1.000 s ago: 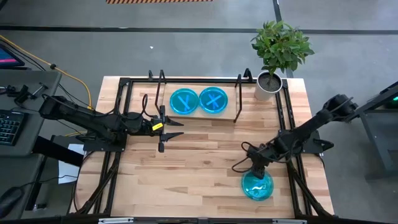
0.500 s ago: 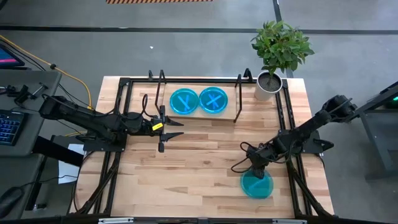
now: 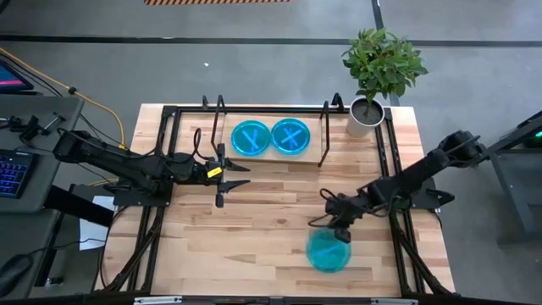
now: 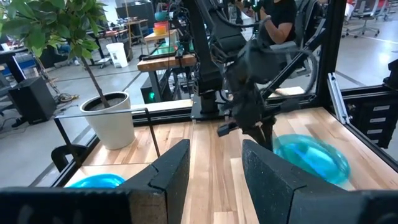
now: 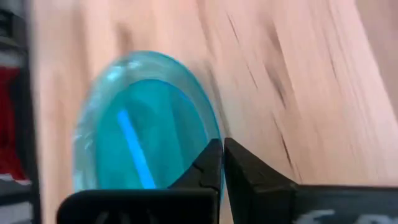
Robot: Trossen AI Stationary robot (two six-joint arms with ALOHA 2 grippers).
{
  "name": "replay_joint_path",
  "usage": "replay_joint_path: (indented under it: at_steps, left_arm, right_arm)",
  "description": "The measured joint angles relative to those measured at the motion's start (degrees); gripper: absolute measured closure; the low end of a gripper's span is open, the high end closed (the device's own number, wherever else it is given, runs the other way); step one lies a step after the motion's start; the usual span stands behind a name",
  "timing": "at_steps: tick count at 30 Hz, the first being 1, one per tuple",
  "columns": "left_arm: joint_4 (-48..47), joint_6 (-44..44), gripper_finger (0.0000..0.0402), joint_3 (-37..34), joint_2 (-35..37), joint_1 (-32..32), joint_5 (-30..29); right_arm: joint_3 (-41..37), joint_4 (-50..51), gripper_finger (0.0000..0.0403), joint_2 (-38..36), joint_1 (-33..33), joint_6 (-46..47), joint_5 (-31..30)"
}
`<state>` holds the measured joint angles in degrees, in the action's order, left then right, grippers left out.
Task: Place and stack plates onto a shelf
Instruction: Stack the blue plate on top of the blue plate on the shelf
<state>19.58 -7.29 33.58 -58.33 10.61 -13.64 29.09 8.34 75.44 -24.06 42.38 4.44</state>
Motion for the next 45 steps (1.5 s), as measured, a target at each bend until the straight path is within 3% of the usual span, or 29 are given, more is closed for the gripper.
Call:
replay_joint_path:
  at_steps: [9,15,20,29,33,41,45]
  left_arm:
    - [-0.01,-0.33,0.0264,0.02,0.0,-0.02,-0.01]
    - [-0.07,-0.33,0.0264,0.02,0.0,-0.02,-0.01]
    - [-0.44,-0.29,0.0264,0.02,0.0,0.0,0.0]
    - [-0.44,0.21,0.0264,0.02,0.0,-0.01,-0.01]
    - [-0.42,1.05,0.0264,0.02,0.0,0.0,-0.01]
    - [-0.38,1.07,0.0264,0.02,0.01,0.0,0.0]
    - [-0.36,1.09,0.0264,0.02,0.02,0.0,0.01]
  right_arm:
    - [0.01,-16.07,0.0403,0.04,8.31,-10.93,0.14]
    - [0.03,-14.75,0.0403,0.04,12.07,-7.57,0.52]
    - [0.03,-9.82,0.0402,0.04,9.7,-0.56,2.5]
    - [0.04,-8.65,0.0394,0.2,0.61,8.1,-12.12]
    - [0.06,-8.74,0.0347,2.65,-0.66,11.55,-12.99]
    - [0.06,-18.86,0.0208,10.09,-0.73,10.14,-11.4]
    - [0.08,-20.58,0.017,13.57,-0.73,9.61,-10.91]
